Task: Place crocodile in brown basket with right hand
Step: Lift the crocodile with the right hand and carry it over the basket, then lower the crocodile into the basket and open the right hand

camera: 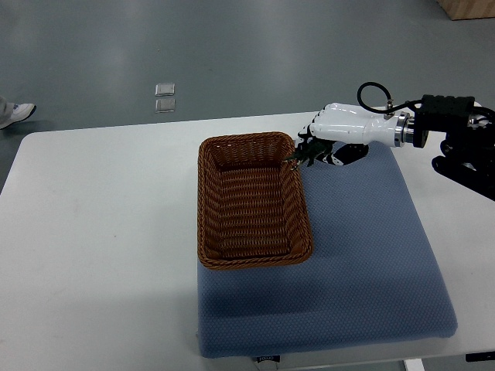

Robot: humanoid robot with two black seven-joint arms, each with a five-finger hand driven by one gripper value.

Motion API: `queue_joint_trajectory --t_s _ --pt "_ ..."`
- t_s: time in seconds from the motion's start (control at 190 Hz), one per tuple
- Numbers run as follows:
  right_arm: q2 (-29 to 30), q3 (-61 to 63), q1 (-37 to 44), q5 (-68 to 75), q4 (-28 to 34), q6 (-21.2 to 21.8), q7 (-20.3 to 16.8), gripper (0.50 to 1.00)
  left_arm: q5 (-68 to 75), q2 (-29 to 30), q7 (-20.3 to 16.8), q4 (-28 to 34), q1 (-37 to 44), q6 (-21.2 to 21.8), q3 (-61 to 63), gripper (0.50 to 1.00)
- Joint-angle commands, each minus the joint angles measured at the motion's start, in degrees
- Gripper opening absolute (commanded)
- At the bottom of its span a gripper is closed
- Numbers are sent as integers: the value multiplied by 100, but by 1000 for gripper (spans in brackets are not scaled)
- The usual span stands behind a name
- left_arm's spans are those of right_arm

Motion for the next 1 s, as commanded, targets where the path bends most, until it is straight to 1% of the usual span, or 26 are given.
queue_joint_trajectory --t_s 0.0,0.299,0.446,0.483,0.515,0.578,0.583,0.588,0.593,0.599,0.604,0.609,0.614,0.62,0.625,0.63,0.636,0.641,0.646,0.657,0.662,0.667,0.672,0.693,0.756,0.993 --pt "313 209 -2 11 22 -9 0 500 1 0 3 0 0 1 0 1000" --pt "1122 657 -283 81 22 -35 0 500 1 0 3 0 0 1 0 1000" --pt "1254 657 -494 72 -4 0 0 500 -7 0 -6 0 0 1 0 1000" --pt "1298 657 -555 72 -4 0 0 539 1 0 3 0 0 1 0 1000" --pt "1316 648 -590 72 -13 0 0 549 1 0 3 0 0 -8 0 1000" --pt "1324 657 -643 72 -13 -9 0 627 1 0 -6 0 0 1 0 1000" --pt "1324 657 -652 72 -13 -9 0 647 1 0 3 0 0 1 0 1000" --pt "1324 657 -652 72 -13 -9 0 648 1 0 3 0 0 1 0 1000" --pt "1324 657 -652 72 -13 -26 0 670 1 0 3 0 0 1 0 1000" --pt "1324 657 -652 72 -13 -26 0 670 1 0 3 0 0 1 0 1000" --pt "1324 657 -661 72 -13 -35 0 702 1 0 3 0 0 1 0 1000" --pt "1324 657 -661 72 -13 -35 0 703 1 0 3 0 0 1 0 1000" --pt "1333 657 -661 72 -13 -52 0 739 1 0 -6 8 0 1 0 1000" --pt "1333 657 -661 72 -13 -53 0 740 1 0 -6 8 0 1 0 1000" --pt "1333 657 -669 72 -13 -53 0 776 1 0 -6 8 0 1 0 1000" --pt "1333 657 -670 72 -13 -53 0 776 1 0 -6 8 0 1 0 1000" --pt "1333 657 -678 81 -13 -61 0 813 1 0 -6 0 0 1 0 1000" --pt "1333 657 -678 81 -13 -61 0 813 1 0 -6 0 0 1 0 1000" --pt "1333 657 -687 81 -13 -61 0 841 1 0 3 0 0 1 0 1000" --pt "1333 657 -687 81 -13 -61 0 842 1 0 3 0 0 1 0 1000" --pt "1333 657 -696 81 -13 -70 0 866 1 0 3 0 0 1 0 1000" --pt "1333 657 -696 81 -13 -70 0 866 1 0 3 0 0 1 0 1000" --pt "1333 657 -705 81 -13 -70 0 887 1 0 -6 0 0 1 0 1000" --pt "1333 666 -731 90 -13 -70 0 911 1 0 3 0 0 1 0 1000" --pt "1324 657 -793 98 -13 -70 0 923 1 0 3 0 0 1 0 1000" --pt "1272 903 -810 257 -4 18 0 924 1 0 3 0 0 1 0 1000"
